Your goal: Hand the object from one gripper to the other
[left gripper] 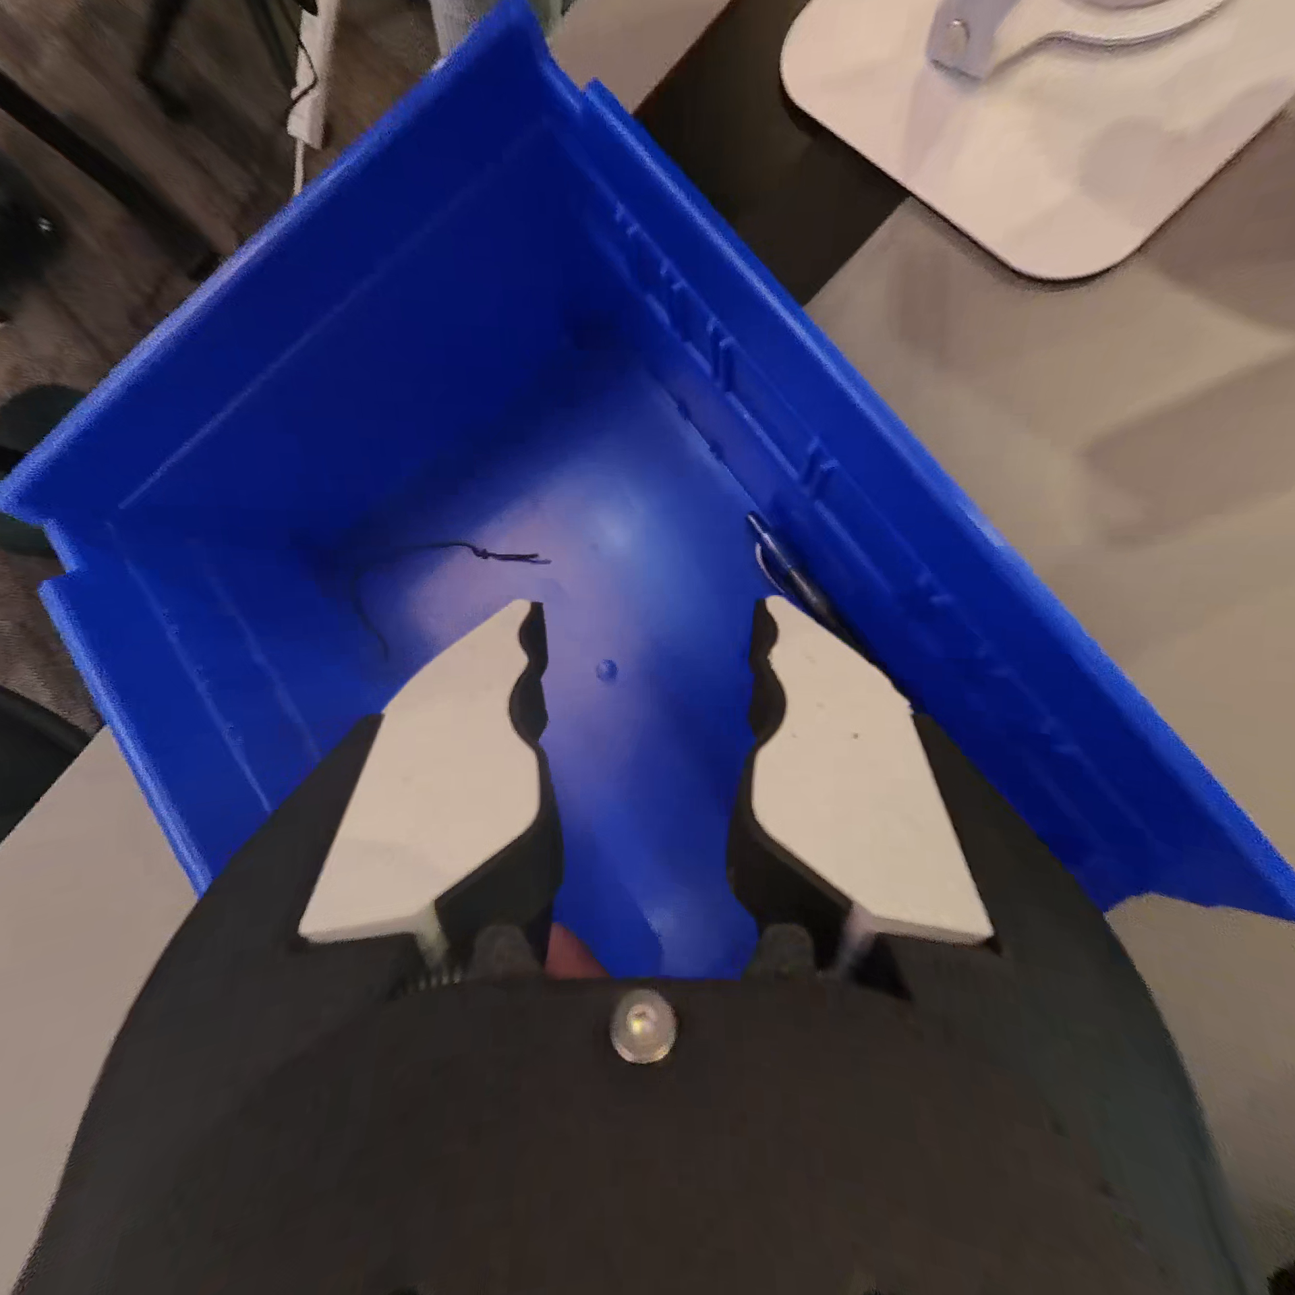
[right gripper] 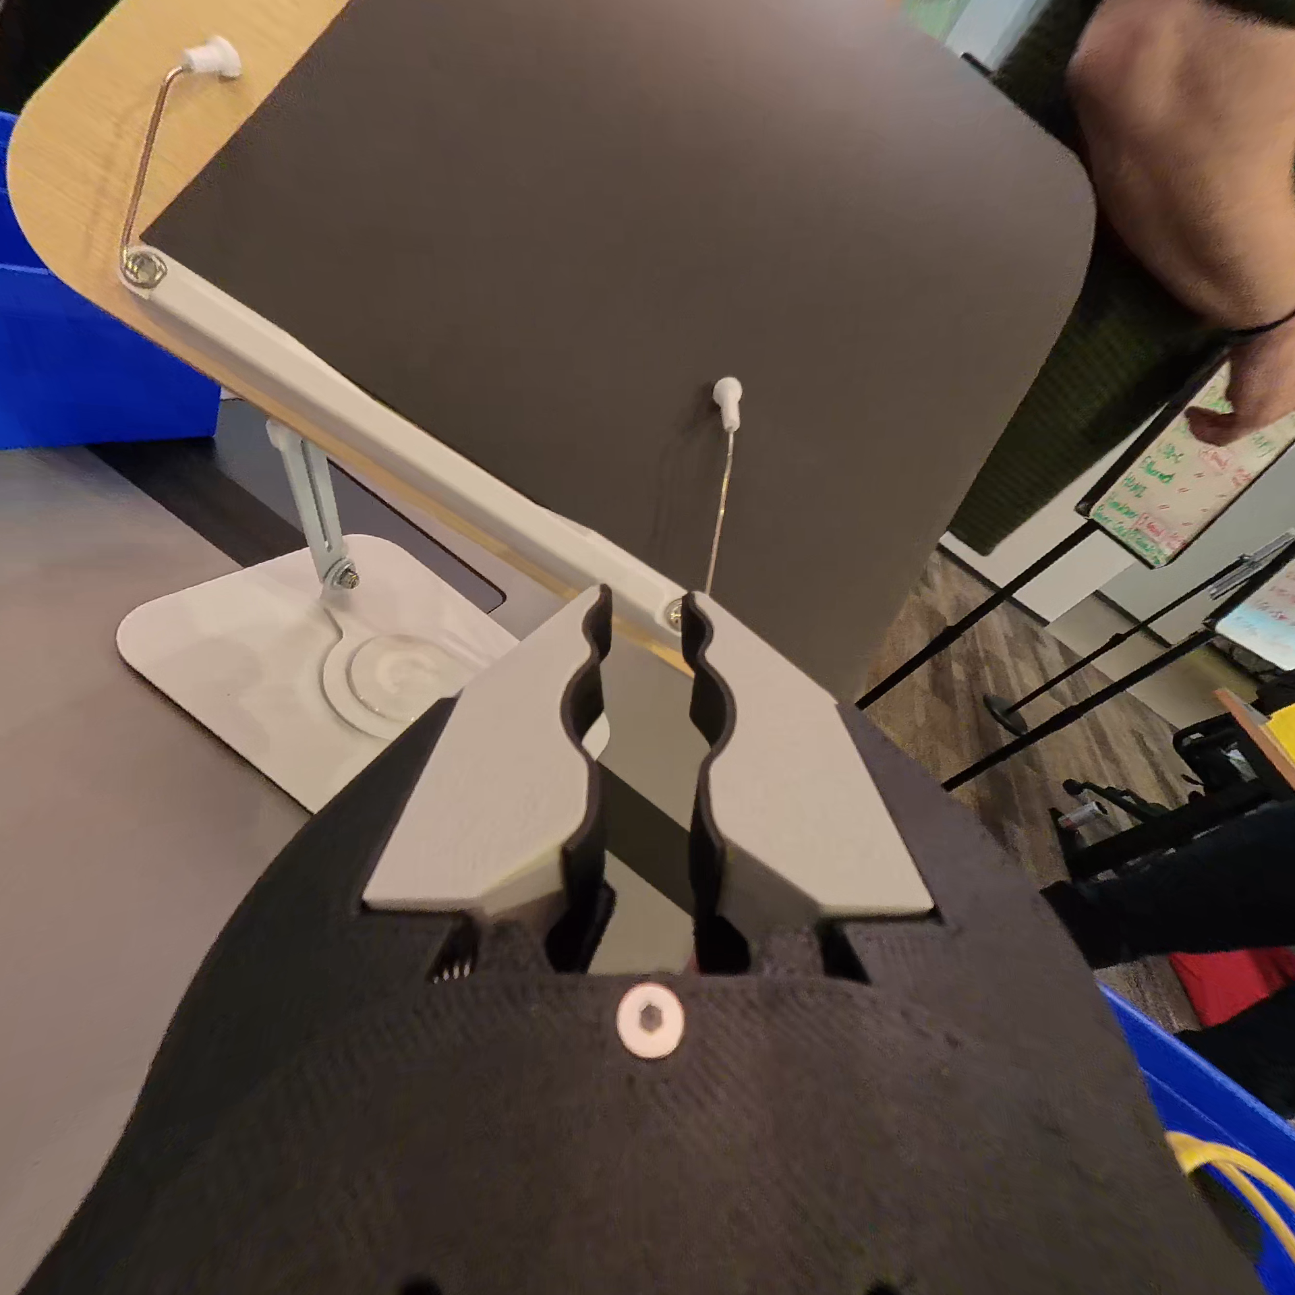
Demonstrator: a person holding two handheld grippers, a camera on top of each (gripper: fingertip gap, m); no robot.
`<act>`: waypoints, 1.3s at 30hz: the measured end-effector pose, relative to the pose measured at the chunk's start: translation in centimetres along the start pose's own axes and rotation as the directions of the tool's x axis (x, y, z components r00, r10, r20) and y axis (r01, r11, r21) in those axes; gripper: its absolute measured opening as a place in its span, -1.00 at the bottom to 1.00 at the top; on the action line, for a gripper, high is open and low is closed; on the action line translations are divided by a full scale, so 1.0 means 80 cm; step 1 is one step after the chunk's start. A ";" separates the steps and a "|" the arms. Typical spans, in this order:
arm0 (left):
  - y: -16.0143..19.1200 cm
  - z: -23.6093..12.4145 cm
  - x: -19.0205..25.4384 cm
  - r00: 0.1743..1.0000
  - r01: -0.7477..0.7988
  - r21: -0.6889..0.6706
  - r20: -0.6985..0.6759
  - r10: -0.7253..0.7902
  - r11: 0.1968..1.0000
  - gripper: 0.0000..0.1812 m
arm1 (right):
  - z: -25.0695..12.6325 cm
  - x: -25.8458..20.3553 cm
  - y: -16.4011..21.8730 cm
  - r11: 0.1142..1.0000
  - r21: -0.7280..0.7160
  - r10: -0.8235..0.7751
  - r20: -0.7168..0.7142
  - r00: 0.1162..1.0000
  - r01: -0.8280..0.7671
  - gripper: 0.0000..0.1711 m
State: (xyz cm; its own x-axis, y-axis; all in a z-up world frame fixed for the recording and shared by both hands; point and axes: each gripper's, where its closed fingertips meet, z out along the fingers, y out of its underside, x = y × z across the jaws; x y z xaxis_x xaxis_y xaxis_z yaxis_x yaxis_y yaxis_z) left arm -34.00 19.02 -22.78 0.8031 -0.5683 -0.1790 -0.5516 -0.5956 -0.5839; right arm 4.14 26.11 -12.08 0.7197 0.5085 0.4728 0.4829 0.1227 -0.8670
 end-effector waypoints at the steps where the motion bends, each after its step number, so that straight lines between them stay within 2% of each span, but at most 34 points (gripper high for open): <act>1: 0.000 0.000 0.004 1.000 -0.002 0.003 -0.017 0.002 1.000 -0.39 | 0.002 -0.004 0.003 1.000 -0.004 0.005 0.008 1.000 -0.005 -0.80; 4: -0.002 0.009 0.017 0.998 -0.002 -0.008 -0.067 0.002 1.000 -0.42 | 0.006 -0.011 0.008 1.000 -0.011 0.025 0.029 0.999 -0.025 -0.80; 11: 0.011 0.046 0.049 0.986 -0.022 -0.128 -0.164 0.001 0.992 -0.41 | 0.010 -0.014 0.017 0.999 -0.028 0.045 0.043 0.998 -0.044 -0.80; 18: 0.027 0.071 0.048 0.988 0.008 -0.200 -0.150 -0.039 0.980 -0.36 | 0.011 -0.018 0.019 0.999 -0.034 0.037 0.049 0.998 -0.036 -0.80; 22: 0.029 0.084 0.045 0.991 0.020 -0.217 -0.122 -0.048 0.976 -0.22 | 0.010 -0.017 0.020 0.999 -0.034 0.041 0.046 0.998 -0.039 -0.80; 26: 0.026 0.086 0.043 0.994 0.027 -0.224 -0.094 -0.049 0.974 -0.19 | 0.010 -0.017 0.021 0.999 -0.038 0.033 0.043 0.999 -0.031 -0.80; 27: 0.024 0.086 0.039 0.996 0.029 -0.223 -0.070 -0.046 0.974 -0.21 | 0.010 -0.017 0.022 0.999 -0.040 0.031 0.042 0.999 -0.029 -0.80; 28: 0.025 0.086 0.027 0.999 0.038 -0.236 -0.006 -0.040 0.971 -0.38 | 0.010 -0.017 0.022 0.999 -0.041 0.028 0.042 0.999 -0.026 -0.80; 29: 0.035 0.086 0.010 0.997 0.028 -0.293 0.078 -0.005 0.956 -0.41 | 0.010 -0.016 0.022 0.999 -0.042 0.025 0.040 0.999 -0.023 -0.80; 30: 0.041 0.086 0.006 0.995 0.025 -0.317 0.098 0.006 0.948 -0.41 | 0.010 -0.016 0.022 0.999 -0.042 0.021 0.038 0.999 -0.020 -0.80; 33: 0.027 0.081 -0.002 0.992 0.062 -0.245 0.120 -0.034 0.967 -0.38 | 0.008 -0.013 0.019 0.999 -0.036 0.022 0.032 0.999 -0.021 -0.80; 36: -0.008 0.069 0.022 0.995 0.100 -0.085 -0.023 -0.102 0.991 -0.32 | 0.006 -0.010 0.017 0.999 -0.032 0.029 0.031 0.999 -0.028 -0.79; 39: -0.002 0.076 0.029 0.995 0.077 -0.110 -0.047 -0.083 0.991 -0.25 | 0.006 -0.011 0.018 0.999 -0.033 0.033 0.036 0.999 -0.031 -0.79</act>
State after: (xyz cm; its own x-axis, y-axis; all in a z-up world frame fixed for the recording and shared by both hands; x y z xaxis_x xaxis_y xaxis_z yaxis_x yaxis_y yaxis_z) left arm -30.64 21.23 -27.89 0.8346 -0.5430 -0.0927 -0.5092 -0.6965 -0.5056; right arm 3.91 26.24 -13.81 0.7168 0.5423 0.4383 0.4763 0.0783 -0.8758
